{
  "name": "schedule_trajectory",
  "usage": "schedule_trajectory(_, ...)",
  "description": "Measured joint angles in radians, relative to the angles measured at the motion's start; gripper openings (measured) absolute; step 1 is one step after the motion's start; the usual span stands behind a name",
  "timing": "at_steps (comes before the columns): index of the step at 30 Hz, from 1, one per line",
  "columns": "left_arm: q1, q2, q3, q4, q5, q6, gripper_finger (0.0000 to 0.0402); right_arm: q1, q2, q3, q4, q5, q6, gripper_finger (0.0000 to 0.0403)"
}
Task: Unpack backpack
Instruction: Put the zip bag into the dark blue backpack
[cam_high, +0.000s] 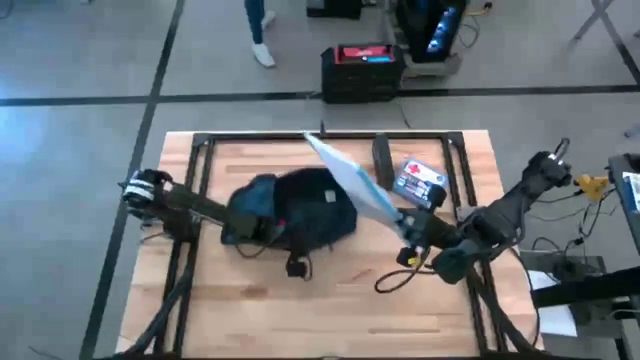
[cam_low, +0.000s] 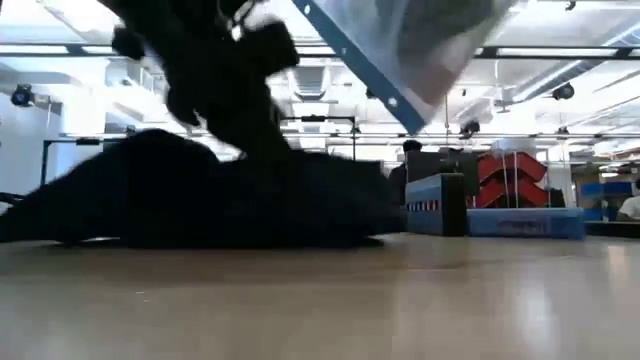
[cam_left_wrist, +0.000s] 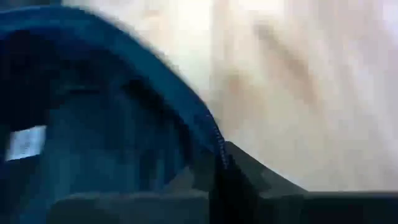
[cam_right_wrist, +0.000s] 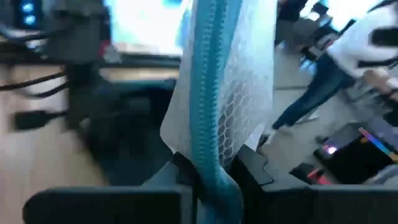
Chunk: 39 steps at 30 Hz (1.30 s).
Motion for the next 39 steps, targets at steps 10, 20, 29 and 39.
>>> schedule_trajectory(10,-0.037,-0.003,0.184,-0.245,-0.003,-0.001,0.012,-0.159,0.167,-0.057,0.355,-0.019,-0.267,0.0035)
schedule_trajectory(20,-0.072,-0.125,0.298,-0.623,-0.104,-0.145,0.0169,-0.243,0.43,-0.112,0.634,0.019,-0.419,0.0035)
schedule_trajectory(29,-0.067,-0.209,0.058,-0.467,-0.125,-0.181,0.0148,-0.255,0.586,-0.114,0.649,0.016,-0.459,0.0035)
schedule_trajectory(39,-0.058,-0.199,-0.025,-0.454,-0.121,-0.221,0.0118,-0.252,0.62,-0.114,0.479,-0.056,-0.401,0.0035)
